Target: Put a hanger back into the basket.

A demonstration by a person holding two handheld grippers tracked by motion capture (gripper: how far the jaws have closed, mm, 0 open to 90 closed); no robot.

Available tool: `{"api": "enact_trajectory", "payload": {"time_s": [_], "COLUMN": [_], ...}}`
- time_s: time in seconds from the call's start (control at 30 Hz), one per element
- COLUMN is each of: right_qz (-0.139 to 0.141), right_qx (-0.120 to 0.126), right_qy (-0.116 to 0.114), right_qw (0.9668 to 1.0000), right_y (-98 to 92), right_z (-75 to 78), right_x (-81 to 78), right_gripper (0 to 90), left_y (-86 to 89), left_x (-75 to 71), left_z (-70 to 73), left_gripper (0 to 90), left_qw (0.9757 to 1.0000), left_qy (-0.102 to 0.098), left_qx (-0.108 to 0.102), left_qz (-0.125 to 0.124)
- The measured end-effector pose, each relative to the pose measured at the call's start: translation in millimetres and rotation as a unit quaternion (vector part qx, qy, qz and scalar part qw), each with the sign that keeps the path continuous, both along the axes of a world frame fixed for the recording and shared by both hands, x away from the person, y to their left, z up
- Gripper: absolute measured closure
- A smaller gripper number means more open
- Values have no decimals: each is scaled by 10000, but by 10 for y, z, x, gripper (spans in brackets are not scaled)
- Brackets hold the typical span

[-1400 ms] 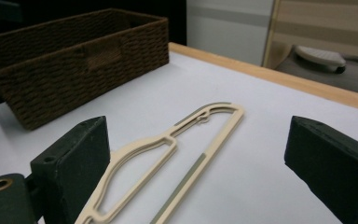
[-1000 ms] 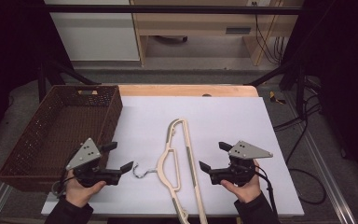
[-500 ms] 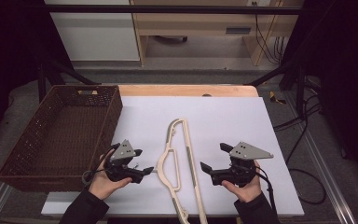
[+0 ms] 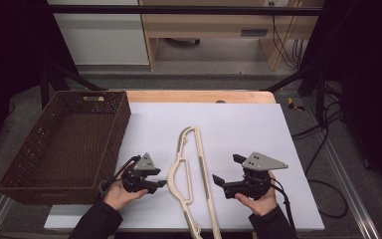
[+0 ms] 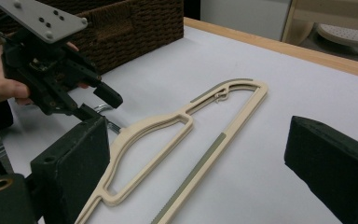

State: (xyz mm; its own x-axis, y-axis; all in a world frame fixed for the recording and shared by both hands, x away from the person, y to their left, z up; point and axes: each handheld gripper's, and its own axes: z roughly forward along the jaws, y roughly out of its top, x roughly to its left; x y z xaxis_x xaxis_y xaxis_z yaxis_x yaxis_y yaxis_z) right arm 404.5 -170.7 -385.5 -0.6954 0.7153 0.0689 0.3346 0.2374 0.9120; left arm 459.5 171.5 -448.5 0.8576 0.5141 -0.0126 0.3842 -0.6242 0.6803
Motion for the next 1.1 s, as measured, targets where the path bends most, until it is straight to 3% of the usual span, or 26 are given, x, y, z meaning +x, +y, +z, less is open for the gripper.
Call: {"api": "enact_trajectory", "payload": {"time_s": [0.37,0.83,1.1], "right_qz": [65,78,102], "right_qx": [-58,-88,-126], "right_qy": [62,88,116], "right_qw": [9999,9999,9998], "right_y": [33,46,63], "right_z": [-33,-50,-67], "right_x": [13,19,24], "right_gripper": [69,69,69], "left_y": [-19,12,17], "left_x": [79,102,95], "left_z": [-148,-182,-174], "left_gripper": [679,800,818], "left_qw": [9993,9986,9983], "left_qy": [146,246,249], "left_qx": [286,267,298], "left_qz": [-199,-381,-445]}}
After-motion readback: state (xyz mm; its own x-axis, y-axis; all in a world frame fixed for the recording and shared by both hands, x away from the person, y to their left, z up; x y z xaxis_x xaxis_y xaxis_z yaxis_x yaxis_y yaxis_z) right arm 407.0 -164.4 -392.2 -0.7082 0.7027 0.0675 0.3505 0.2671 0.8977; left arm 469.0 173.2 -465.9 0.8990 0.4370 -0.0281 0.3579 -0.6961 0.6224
